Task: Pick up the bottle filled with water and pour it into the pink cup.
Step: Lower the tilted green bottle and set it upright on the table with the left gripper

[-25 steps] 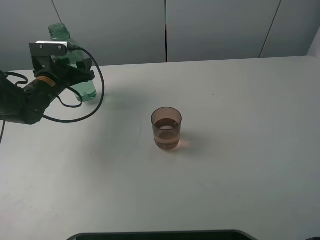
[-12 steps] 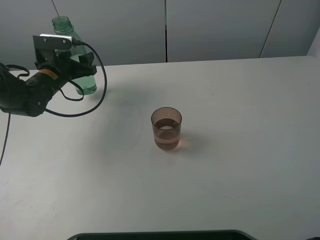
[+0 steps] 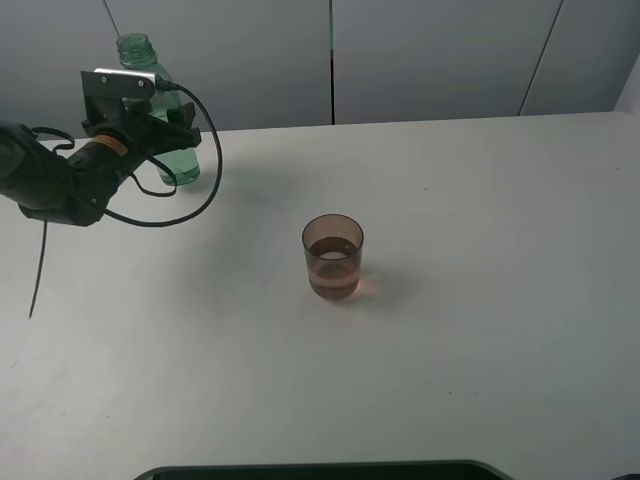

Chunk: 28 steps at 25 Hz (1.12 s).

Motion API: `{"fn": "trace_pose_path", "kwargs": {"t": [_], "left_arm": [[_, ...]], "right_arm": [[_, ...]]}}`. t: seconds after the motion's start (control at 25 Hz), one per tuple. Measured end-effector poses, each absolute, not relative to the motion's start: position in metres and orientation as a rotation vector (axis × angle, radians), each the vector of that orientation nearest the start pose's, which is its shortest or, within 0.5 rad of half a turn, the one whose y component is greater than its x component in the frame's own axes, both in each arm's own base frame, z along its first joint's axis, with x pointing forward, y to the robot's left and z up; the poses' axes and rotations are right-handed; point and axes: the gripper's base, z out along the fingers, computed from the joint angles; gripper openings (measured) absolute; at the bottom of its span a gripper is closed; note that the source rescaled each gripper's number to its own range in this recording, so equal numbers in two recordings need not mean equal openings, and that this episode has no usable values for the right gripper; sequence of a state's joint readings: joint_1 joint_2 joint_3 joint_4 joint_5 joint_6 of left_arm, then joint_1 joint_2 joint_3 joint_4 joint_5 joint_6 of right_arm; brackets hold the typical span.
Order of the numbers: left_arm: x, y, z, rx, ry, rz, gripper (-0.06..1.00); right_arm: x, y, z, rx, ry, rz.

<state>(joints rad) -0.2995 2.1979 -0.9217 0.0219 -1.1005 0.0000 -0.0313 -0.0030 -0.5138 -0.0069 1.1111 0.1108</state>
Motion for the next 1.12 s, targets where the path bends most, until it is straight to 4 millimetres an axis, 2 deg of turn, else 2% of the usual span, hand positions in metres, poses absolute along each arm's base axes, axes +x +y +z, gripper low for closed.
{"fn": "trace_pose_path", "kwargs": {"t": [0.56,1.12], "left_arm": [[0.3872,-0.1238,0.0862,0.31,1.683,-0.242,0.0],[0.388,-0.124,0.0853,0.303,1.701,-0.248,0.0]], "right_arm": [[-0.0091,-0.0003,0.277,0.148,2.073,0.04],[-0.0091,-0.0003,0.277,0.148,2.073,0.04]]}}
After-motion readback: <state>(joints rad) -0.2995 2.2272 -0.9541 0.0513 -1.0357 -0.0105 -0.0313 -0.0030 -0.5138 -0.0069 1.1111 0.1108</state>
